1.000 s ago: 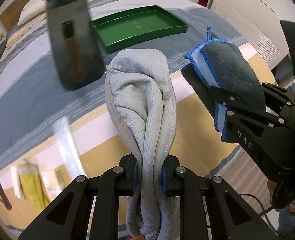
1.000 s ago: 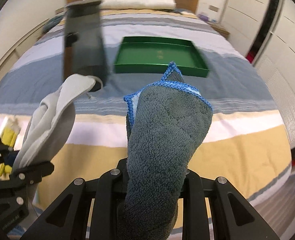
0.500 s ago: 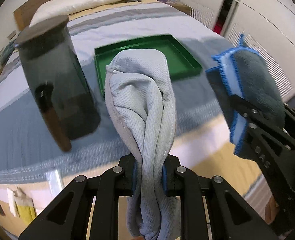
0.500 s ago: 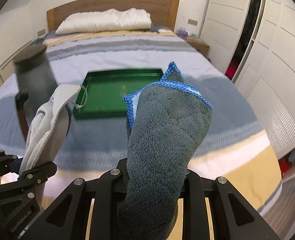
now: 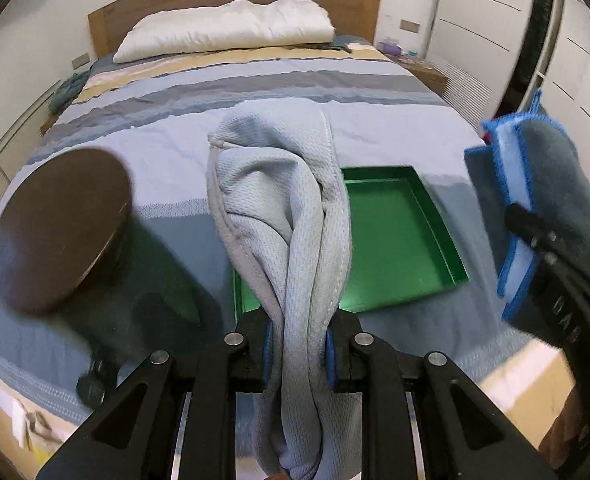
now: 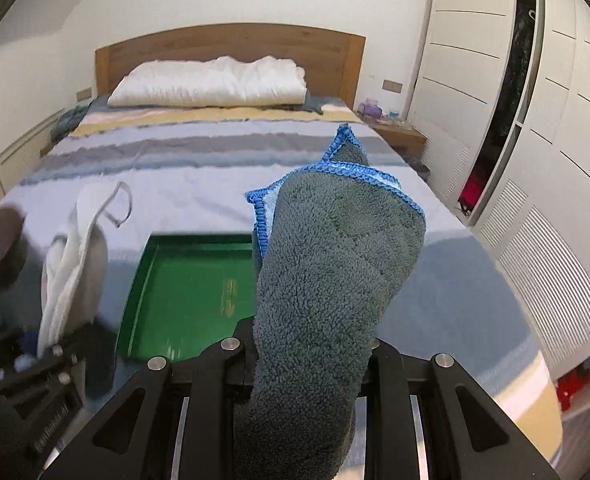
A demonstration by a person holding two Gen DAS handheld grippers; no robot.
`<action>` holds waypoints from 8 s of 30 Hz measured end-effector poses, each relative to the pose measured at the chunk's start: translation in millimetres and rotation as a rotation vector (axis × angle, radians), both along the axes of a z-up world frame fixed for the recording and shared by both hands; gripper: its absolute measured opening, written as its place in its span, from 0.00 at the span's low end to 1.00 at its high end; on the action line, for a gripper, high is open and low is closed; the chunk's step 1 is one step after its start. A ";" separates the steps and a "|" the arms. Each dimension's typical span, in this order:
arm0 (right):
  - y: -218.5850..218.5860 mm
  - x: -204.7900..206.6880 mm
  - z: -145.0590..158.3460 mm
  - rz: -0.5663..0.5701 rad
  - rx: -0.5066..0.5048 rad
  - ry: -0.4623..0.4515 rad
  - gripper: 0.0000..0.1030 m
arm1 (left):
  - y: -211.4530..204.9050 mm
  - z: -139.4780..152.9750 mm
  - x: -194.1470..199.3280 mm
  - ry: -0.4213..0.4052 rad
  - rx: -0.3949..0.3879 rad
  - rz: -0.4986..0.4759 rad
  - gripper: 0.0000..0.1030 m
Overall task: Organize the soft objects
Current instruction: 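Carry the grey garment and dark towel over the green tray with both tools, then lower both items into the green tray and open both tools, then withdraw both tools from the tray toward the white cloth and yellow towel, then lower the left tool over the white cloth while the right tool approaches the plastic tube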
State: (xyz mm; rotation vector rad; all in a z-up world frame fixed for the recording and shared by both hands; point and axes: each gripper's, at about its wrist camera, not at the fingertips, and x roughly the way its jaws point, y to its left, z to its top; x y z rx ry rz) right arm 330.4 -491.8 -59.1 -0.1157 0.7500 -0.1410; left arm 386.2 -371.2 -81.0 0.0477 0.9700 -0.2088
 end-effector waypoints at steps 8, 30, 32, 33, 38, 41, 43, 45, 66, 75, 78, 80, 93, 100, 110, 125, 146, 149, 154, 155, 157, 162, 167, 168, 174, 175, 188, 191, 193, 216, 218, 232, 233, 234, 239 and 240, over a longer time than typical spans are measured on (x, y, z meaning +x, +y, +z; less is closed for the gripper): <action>-25.7 13.9 -41.1 0.042 0.021 -0.010 0.22 | -4.7 -17.3 40.1 -0.060 0.060 0.103 0.16; -59.4 157.5 -127.7 0.028 0.057 0.191 0.22 | -28.1 -85.3 93.9 0.075 0.132 0.136 0.16; -61.6 159.7 -129.7 0.031 0.056 0.194 0.22 | -27.8 -89.6 94.8 0.083 0.127 0.132 0.16; -62.1 159.9 -130.4 0.031 0.053 0.195 0.22 | -27.4 -90.8 94.8 0.084 0.127 0.132 0.16; -59.4 169.8 -145.4 0.028 0.047 0.219 0.23 | -27.2 -97.8 98.5 0.096 0.136 0.131 0.16; -58.1 171.6 -149.0 0.027 0.044 0.226 0.24 | -28.0 -101.1 100.0 0.099 0.142 0.131 0.18; -56.1 174.8 -149.2 0.027 0.045 0.230 0.25 | -29.0 -102.5 101.3 0.104 0.142 0.131 0.19; -55.0 177.9 -150.2 0.027 0.038 0.232 0.26 | -29.3 -103.2 102.4 0.103 0.142 0.130 0.19; -50.6 196.3 -162.1 0.026 0.031 0.266 0.49 | -33.5 -112.2 104.7 0.121 0.177 0.113 0.44; -49.7 192.4 -151.5 0.036 0.050 0.252 0.70 | -31.8 -101.5 101.7 0.084 0.170 0.129 0.72; -49.5 189.3 -145.3 0.036 0.050 0.244 0.75 | -31.8 -97.4 100.6 0.073 0.169 0.131 0.72; -50.4 187.3 -140.0 0.035 0.054 0.238 0.77 | -32.1 -95.9 100.2 0.070 0.170 0.129 0.72; -41.9 166.9 -106.8 -0.005 -0.008 0.173 0.96 | -40.9 -83.8 88.4 0.054 0.169 0.087 0.87; -39.2 159.9 -87.4 -0.031 -0.044 0.150 0.98 | -42.9 -72.4 85.4 0.050 0.161 0.086 0.87; -43.8 152.7 -67.9 -0.067 -0.044 0.125 0.99 | -42.8 -62.2 78.0 0.037 0.146 0.072 0.87; -70.7 95.5 -20.3 -0.166 -0.098 0.051 0.99 | -48.6 -25.9 17.8 0.028 0.074 -0.029 0.87; -9.9 -124.2 40.4 -0.146 -0.090 0.011 0.99 | 101.8 52.9 -170.8 -0.063 -0.102 -0.137 0.87; 7.9 -156.4 50.3 -0.127 -0.051 -0.008 0.99 | 138.0 61.3 -185.2 -0.085 -0.092 -0.137 0.87; 52.1 -204.0 63.7 -0.061 -0.006 -0.035 0.98 | 203.1 72.4 -201.0 -0.123 -0.085 -0.117 0.87; 60.0 -210.1 64.5 -0.047 0.003 -0.036 0.98 | 216.3 72.9 -203.7 -0.125 -0.077 -0.110 0.87; 79.7 -222.6 64.5 -0.012 0.017 -0.028 0.98 | 242.5 74.1 -207.2 -0.126 -0.068 -0.099 0.87; 122.4 -245.0 60.5 0.070 0.025 -0.004 0.98 | 308.8 68.3 -215.2 -0.133 -0.023 -0.050 0.87; 152.6 -256.9 50.4 0.124 0.064 0.038 0.98 | 371.2 55.5 -221.4 -0.131 0.035 0.006 0.87; 158.7 -258.9 47.0 0.134 0.072 0.049 0.98 | 379.2 53.3 -222.2 -0.131 0.040 0.012 0.87; 193.4 -261.4 29.7 0.191 0.094 0.103 0.98 | 425.5 27.2 -223.7 -0.085 0.058 0.030 0.87; 198.9 -261.9 24.3 0.201 0.096 0.116 0.97 | 429.5 20.8 -222.7 -0.076 0.061 0.029 0.87; 248.0 -252.0 -39.3 0.271 0.086 0.280 0.92 | 496.6 -55.6 -205.8 0.066 0.037 0.098 0.87; 254.9 -242.7 -50.0 0.288 0.072 0.295 0.90 | 507.6 -69.7 -200.3 0.084 0.037 0.108 0.87; 260.6 -241.0 -58.6 0.293 0.076 0.304 0.88 | 513.4 -80.2 -196.7 0.100 0.038 0.110 0.87; 290.2 -201.4 -136.9 0.328 0.000 0.402 0.73 | 530.1 -162.4 -146.7 0.248 0.067 0.075 0.87; 291.3 -198.4 -143.0 0.325 0.005 0.412 0.73 | 528.9 -164.2 -142.7 0.249 0.074 0.067 0.87; 302.8 -181.6 -163.8 0.343 0.033 0.444 0.63 | 527.7 -172.6 -134.5 0.251 0.115 0.017 0.87; 303.2 -180.4 -165.9 0.340 0.034 0.447 0.61 | 527.8 -173.1 -132.8 0.253 0.118 0.014 0.87; 303.1 -179.0 -168.1 0.336 0.038 0.452 0.60 | 528.0 -173.1 -131.5 0.253 0.121 0.011 0.87; 301.4 -173.0 -175.1 0.320 0.053 0.464 0.60 | 529.4 -175.9 -127.1 0.256 0.121 0.004 0.87; 301.9 -172.2 -176.2 0.320 0.054 0.465 0.60 | 530.5 -176.3 -126.9 0.256 0.121 0.004 0.87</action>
